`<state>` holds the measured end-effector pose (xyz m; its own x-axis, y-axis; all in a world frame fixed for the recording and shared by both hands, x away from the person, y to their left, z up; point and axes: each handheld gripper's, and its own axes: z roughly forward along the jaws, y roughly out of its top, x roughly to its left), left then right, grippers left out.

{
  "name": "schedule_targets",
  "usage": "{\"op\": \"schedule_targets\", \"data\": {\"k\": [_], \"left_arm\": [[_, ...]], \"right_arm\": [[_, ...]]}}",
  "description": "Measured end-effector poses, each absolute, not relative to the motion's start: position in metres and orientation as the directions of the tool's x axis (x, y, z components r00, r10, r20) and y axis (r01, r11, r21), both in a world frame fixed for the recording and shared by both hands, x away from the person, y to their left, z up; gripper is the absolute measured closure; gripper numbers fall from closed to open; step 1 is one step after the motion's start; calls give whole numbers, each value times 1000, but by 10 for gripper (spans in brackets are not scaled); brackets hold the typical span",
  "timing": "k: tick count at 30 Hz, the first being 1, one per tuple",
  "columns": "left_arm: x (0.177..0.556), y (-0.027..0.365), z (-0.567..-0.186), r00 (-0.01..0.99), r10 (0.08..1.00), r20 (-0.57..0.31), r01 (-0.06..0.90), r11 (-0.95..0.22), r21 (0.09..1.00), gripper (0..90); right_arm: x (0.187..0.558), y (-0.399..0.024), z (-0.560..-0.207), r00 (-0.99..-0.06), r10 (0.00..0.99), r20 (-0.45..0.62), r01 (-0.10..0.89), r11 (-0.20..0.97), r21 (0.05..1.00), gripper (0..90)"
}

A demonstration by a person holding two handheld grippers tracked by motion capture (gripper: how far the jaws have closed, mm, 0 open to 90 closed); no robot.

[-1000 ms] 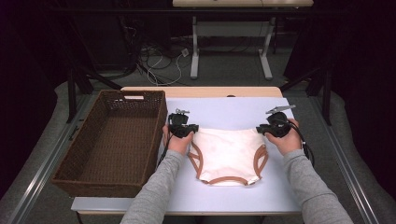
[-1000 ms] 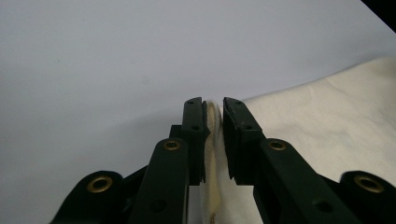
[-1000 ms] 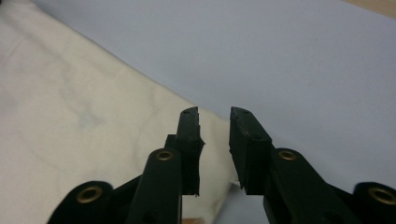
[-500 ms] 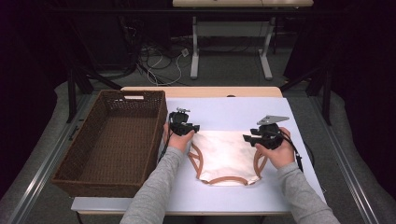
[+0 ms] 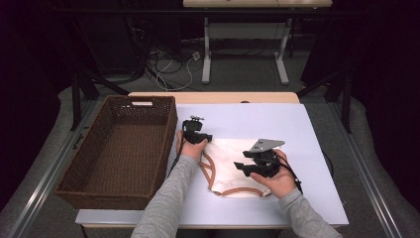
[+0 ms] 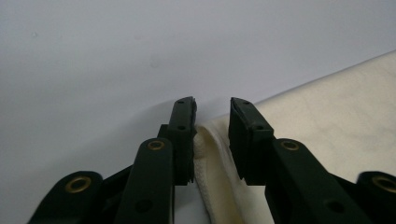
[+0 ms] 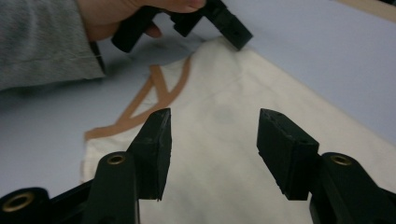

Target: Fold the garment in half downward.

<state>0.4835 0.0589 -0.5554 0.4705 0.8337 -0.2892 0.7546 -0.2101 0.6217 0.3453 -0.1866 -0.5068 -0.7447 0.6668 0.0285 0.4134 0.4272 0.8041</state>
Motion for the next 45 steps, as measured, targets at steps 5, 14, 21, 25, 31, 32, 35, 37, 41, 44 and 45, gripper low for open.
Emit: {"op": "schedule_targets", "data": {"k": [5,14,21,25,31,32,35,37,41,44,45], "left_arm": [[482,60,-555,479,831,-281,760,-233,607,861],[482,59,-554,476,837,-271,753,-228,617,883],[480,61,-549,481,838,-257,739,-230,633,883],[479,61,-547,477,840,-257,741,-228,632,883],[479,62,-547,467,847,-253,743,-220,632,883],[479,62,-546,466,849,-250,743,-222,631,884],[478,61,-545,450,853,-263,748,-199,633,884],[477,61,-543,445,856,-264,746,-191,638,883],[476,61,-539,440,860,-260,741,-183,646,884],[475,60,-537,438,860,-259,737,-179,652,884],[474,60,-536,442,859,-258,734,-181,654,884]], "right_arm": [[336,-165,-515,-768,638,54,418,436,797,435],[311,-116,-536,-820,572,15,388,537,749,487],[294,-98,-548,-852,517,-85,318,639,700,550],[293,-98,-552,-856,507,-103,316,670,672,611],[292,-102,-553,-857,503,-112,317,687,654,713],[292,-102,-553,-865,489,-114,307,695,651,731],[291,-101,-554,-861,497,-103,317,686,655,774],[290,-101,-554,-848,522,-87,346,671,656,805],[292,-103,-554,-835,546,-73,370,653,661,869],[296,-106,-552,-812,583,-2,438,612,659,876],[297,-107,-551,-806,592,22,457,598,659,878]]}}
